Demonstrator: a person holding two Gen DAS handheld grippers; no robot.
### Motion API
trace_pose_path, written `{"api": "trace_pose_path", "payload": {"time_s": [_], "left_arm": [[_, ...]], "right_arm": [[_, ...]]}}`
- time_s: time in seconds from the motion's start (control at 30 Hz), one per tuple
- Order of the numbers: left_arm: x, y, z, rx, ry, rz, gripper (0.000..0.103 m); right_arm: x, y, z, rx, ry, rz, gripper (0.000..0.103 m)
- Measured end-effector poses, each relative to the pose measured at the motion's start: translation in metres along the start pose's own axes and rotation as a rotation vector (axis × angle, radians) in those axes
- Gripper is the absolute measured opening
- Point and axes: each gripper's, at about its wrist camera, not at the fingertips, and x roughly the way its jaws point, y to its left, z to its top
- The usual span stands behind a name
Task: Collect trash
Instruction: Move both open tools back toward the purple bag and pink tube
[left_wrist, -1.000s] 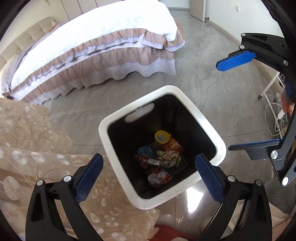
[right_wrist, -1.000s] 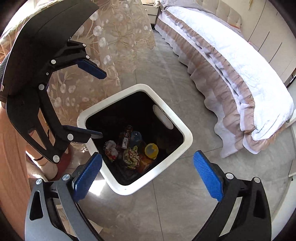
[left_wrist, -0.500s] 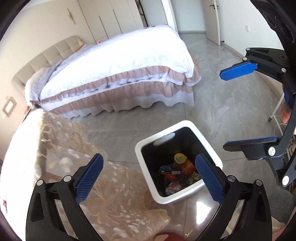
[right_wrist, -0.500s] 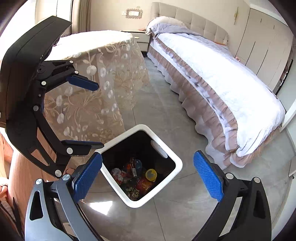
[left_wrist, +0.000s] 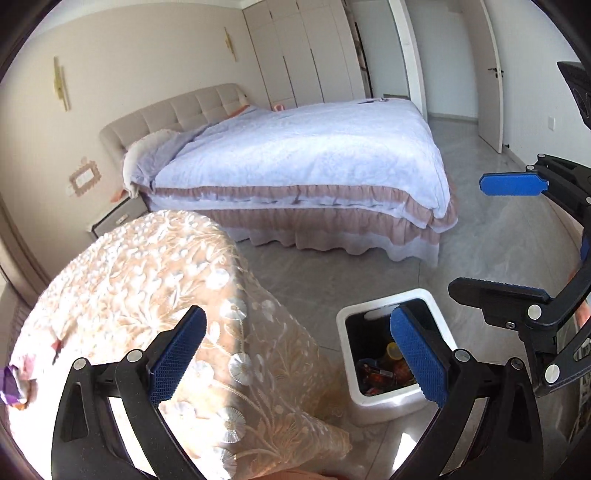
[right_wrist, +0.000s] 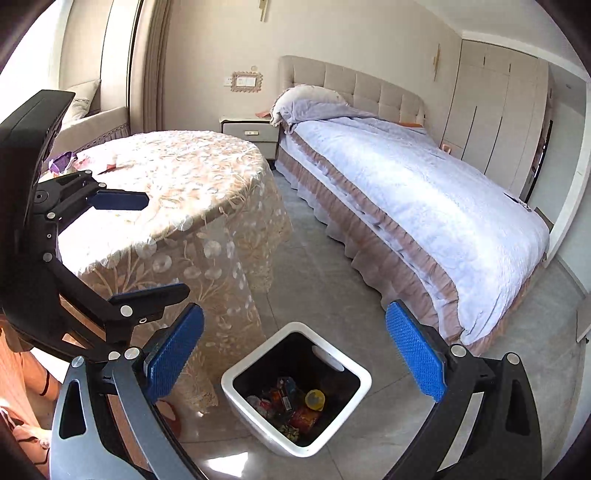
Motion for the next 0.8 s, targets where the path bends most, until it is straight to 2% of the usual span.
{"api": "trace_pose_path", "payload": {"time_s": [0.1,0.4,0.53,0.8], "left_arm": [[-0.011,0.013,-0.001,-0.02,-0.013,0.082,0.098],[-0.042,0.075,-0.014,-0.189,-0.02,0.178,0.098],[-0.056,0.108,-0.025,-0.278,-0.013,0.24,0.098],[-0.084,0.176,-0.054,-0.405,0.014,0.358,0.098]], "right_arm": [[0.0,0.017,0.013,-0.015,-0.013,-0.034,0.098],[-0.001,0.04,0.048,0.057,-0.059,0.007,0.098],[0.007,0.06,0.064,0.139,-0.056,0.096,0.098],[0.023,0.12,0.102,0.122,-0.072,0.16,0.098]]}}
